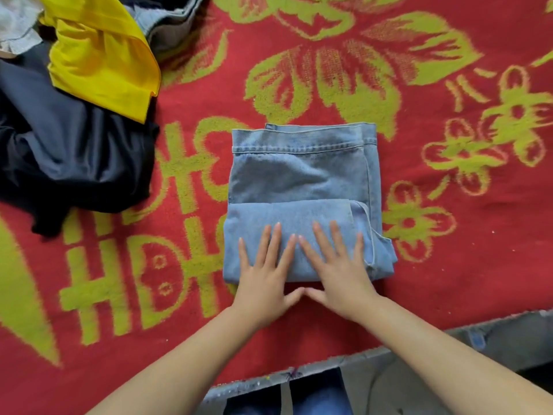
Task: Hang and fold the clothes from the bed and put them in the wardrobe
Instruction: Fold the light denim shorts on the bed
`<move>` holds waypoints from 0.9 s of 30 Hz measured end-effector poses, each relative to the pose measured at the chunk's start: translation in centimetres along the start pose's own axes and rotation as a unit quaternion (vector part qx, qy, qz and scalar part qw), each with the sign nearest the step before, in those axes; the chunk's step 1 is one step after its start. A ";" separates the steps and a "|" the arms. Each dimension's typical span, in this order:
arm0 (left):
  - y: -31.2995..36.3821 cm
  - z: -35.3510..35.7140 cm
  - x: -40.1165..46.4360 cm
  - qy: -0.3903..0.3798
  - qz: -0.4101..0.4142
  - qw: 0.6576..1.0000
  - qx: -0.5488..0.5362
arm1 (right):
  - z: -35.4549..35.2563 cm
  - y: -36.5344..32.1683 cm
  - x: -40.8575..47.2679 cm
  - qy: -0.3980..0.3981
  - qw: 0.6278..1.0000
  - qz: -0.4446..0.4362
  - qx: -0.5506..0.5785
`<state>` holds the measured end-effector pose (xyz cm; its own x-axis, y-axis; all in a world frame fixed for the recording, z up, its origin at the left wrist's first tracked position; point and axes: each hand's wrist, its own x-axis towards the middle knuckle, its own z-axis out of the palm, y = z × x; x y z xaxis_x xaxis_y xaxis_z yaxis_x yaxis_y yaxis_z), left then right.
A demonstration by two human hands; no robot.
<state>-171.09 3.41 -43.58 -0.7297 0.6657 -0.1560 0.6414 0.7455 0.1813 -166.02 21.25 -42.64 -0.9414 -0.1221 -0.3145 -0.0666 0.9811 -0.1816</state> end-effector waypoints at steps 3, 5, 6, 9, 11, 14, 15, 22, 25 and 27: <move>0.1 0.7 0.0 -0.089 0.018 0.995 0.051 | 1.4 3.3 0.6 -0.134 0.983 0.120 -0.032; -0.6 0.9 0.4 -0.104 -0.024 0.994 0.037 | 1.6 3.3 0.8 -0.150 0.980 0.119 -0.050; -1.1 0.9 0.4 -0.117 -0.043 0.992 0.031 | 1.5 2.8 0.9 -0.159 0.980 0.113 -0.051; -2.5 -0.1 1.2 -0.201 -0.058 0.978 0.001 | -0.3 2.6 1.2 -0.201 0.973 0.091 -0.062; -3.3 -2.0 2.0 -0.219 -0.045 0.973 -0.052 | -2.8 3.4 1.9 -0.249 0.966 0.046 -0.054; -4.1 -6.0 3.4 -0.312 0.012 0.946 -0.088 | -7.3 4.8 3.2 -0.371 0.926 -0.050 0.052; -4.5 -7.2 4.1 -0.388 0.024 0.914 -0.119 | -9.1 5.2 3.8 -0.410 0.906 -0.065 0.086; -10.1 -10.9 14.1 -0.261 -0.090 0.935 -0.224 | -12.4 11.5 11.2 -0.206 0.967 0.072 0.134; -10.5 -8.0 14.3 -0.059 -0.277 0.914 -0.290 | -10.2 11.9 10.7 0.139 0.924 0.251 0.252; -9.5 -5.5 12.3 0.044 -0.390 0.848 -0.356 | -8.4 10.9 9.1 0.207 0.862 0.345 0.308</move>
<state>-187.50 4.35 -41.83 -0.9008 -0.0490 -0.4314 -0.3277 0.7285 0.6016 -178.08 32.05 -39.64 -0.7325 0.6475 -0.2100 0.6251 0.5176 -0.5843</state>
